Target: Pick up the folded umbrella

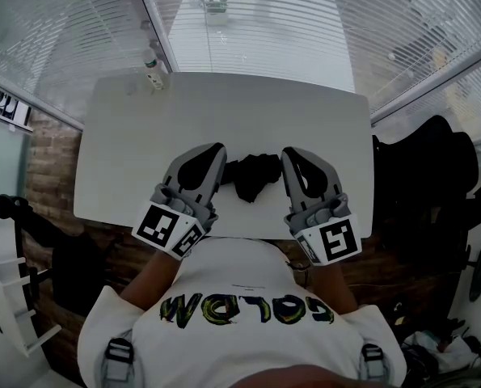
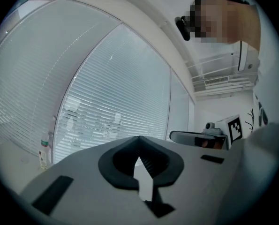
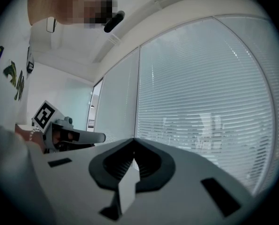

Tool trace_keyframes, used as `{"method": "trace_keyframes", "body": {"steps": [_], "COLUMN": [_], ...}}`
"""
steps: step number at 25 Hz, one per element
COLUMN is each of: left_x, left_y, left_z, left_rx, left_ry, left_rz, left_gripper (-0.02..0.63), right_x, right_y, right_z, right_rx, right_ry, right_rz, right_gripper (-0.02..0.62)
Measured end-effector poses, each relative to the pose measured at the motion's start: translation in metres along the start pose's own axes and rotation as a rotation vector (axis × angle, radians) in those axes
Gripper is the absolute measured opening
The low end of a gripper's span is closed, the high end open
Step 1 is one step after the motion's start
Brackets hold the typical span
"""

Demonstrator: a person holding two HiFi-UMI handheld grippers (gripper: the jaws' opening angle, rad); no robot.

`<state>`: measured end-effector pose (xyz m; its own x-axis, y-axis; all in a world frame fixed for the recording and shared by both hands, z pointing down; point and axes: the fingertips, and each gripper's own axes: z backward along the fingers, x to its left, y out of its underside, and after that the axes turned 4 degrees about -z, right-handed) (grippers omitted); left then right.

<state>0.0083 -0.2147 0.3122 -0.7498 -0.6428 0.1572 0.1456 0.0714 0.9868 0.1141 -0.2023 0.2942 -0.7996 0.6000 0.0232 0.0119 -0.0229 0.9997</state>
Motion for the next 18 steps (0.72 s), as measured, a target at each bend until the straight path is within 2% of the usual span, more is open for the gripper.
{"method": "trace_keyframes", "body": {"steps": [9,16,18], "left_x": [0.013,0.023,0.026], "left_y": [0.006,0.025,0.030], "left_z": [0.006,0.009,0.011], "left_rx": [0.021,0.044,0.050], "left_ry": [0.007,-0.005,-0.011], "left_rz": [0.020,0.037,0.041], "left_gripper": [0.011,0.011,0.011], "right_x": [0.016,0.030,0.035], "right_y": [0.025,0.080,0.100], "right_z": [-0.020,-0.037,-0.042], "right_rx": [0.097,0.254,0.306], "right_ry": [-0.056,-0.141,-0.166], "right_rz": [0.043,0.085,0.128], "right_gripper": [0.015,0.068,0.089]}}
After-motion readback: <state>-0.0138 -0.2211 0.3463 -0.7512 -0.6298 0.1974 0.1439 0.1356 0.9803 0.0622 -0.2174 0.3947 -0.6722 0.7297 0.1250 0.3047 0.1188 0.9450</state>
